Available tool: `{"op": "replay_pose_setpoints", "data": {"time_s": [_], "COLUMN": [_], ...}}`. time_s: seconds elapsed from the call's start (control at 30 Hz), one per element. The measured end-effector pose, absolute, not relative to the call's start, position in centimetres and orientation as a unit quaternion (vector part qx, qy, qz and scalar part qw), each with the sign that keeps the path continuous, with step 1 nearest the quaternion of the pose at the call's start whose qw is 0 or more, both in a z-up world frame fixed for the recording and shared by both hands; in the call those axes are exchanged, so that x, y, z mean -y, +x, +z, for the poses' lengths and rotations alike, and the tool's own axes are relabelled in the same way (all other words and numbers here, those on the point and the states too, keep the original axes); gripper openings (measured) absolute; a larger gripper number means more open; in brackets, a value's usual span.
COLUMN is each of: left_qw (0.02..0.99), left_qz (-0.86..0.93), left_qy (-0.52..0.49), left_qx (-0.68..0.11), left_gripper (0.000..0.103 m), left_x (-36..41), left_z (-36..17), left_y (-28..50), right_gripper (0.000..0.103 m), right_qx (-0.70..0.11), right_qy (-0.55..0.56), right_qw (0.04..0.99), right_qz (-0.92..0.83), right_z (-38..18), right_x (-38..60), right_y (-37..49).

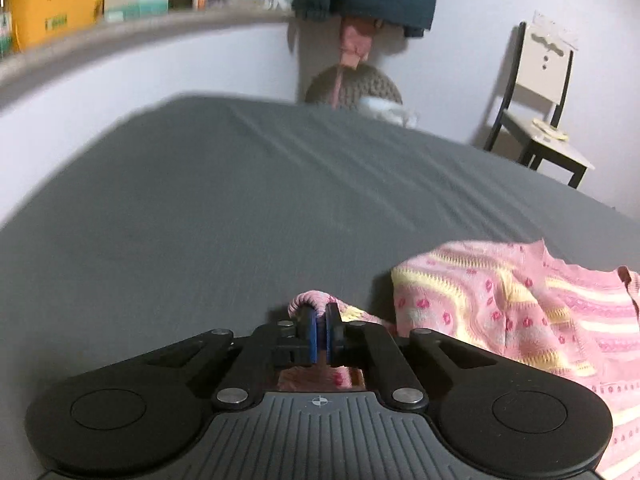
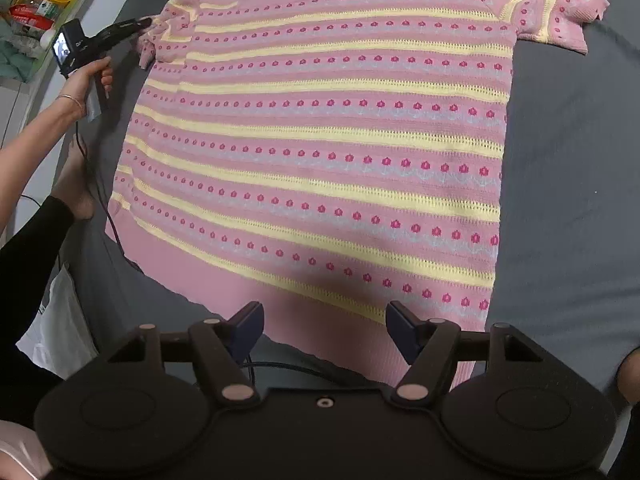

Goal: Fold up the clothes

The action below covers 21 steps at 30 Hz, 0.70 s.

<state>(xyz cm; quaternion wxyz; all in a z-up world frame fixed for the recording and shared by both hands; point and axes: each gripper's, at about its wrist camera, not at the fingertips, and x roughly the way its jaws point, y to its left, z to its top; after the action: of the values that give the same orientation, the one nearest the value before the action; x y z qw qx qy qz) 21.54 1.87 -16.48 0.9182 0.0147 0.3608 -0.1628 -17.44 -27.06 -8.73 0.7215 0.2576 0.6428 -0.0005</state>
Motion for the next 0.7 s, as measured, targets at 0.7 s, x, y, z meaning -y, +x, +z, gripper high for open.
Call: {"op": "replay_pose_setpoints", "data": {"time_s": [0.7], "left_qw": [0.921], "left_qz": [-0.071], "left_qy": [-0.003], "left_qx": [-0.384], "left_gripper": [0.040], "left_x": [-8.0], "left_z": [-15.3], "left_y": [25.5], "right_gripper": [0.066], "right_qx": [-0.648], "right_qy": [0.248], "right_qw": [0.720], "right_qz": [0.005], "right_z": [-9.0], "right_x": [26.7], "right_y": [-17.0]}}
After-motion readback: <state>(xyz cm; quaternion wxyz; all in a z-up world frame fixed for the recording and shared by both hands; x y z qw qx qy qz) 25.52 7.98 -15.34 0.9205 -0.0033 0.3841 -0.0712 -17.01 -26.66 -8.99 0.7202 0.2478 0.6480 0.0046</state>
